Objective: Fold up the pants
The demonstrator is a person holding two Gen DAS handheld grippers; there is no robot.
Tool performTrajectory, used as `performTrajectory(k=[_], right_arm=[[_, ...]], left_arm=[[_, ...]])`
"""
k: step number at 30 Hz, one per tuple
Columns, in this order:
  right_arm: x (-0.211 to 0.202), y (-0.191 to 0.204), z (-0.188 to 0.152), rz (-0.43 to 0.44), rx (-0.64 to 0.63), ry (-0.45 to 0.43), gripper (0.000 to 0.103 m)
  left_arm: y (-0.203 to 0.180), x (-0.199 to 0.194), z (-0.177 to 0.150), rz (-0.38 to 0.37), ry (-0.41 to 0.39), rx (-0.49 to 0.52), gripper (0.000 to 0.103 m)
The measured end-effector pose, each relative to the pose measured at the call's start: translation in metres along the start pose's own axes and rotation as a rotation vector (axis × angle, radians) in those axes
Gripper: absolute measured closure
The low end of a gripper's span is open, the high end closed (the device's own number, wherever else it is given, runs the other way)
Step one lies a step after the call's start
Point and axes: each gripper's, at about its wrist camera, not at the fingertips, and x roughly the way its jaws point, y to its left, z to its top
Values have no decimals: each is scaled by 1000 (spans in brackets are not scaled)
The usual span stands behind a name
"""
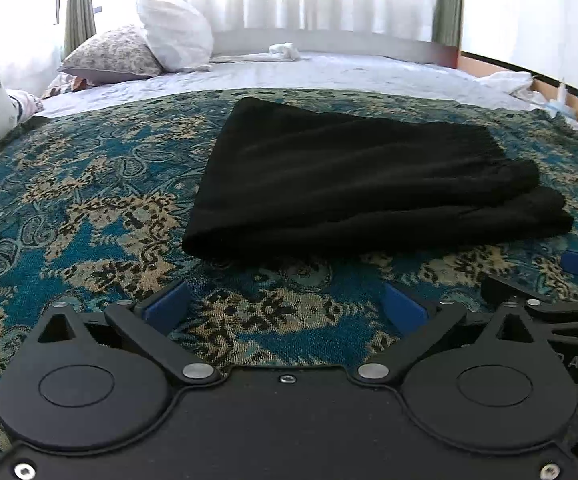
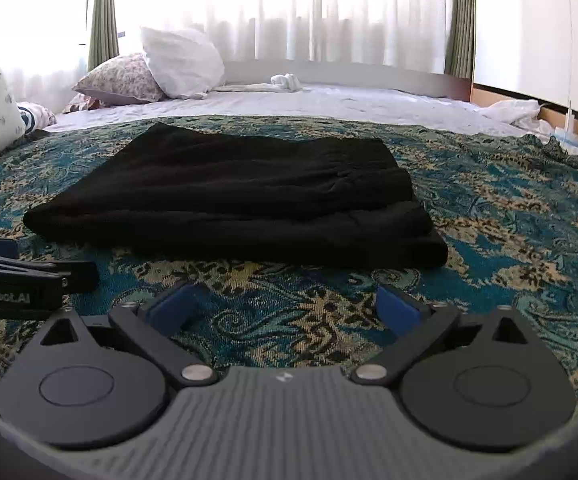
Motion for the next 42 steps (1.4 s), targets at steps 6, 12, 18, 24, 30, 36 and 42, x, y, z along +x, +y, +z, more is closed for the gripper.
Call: performTrajectory(k=[6,12,18,24,30,36,42], right_arm=[[2,1,-2,8,-17,-6,0],[1,2,-4,3,-19,-18,0],[1,3,-4,3,-23,-14,0],[2,2,-2,5,-26,1,0],[3,2,-1,5,-29,3,0],[3,2,-1,5,-29,3,0],[3,2,-1,5,-29,3,0]], left_arm=[[0,5,3,3,17,7,0],[5,8,4,-18,22,3,0],[6,9,4,-20,26,1,0],[6,10,5,-21,28,1,0],[7,10,5,-26,29,-3,0],[7,10,5,-26,29,-4,0],[7,10,5,-27,29,-4,0]])
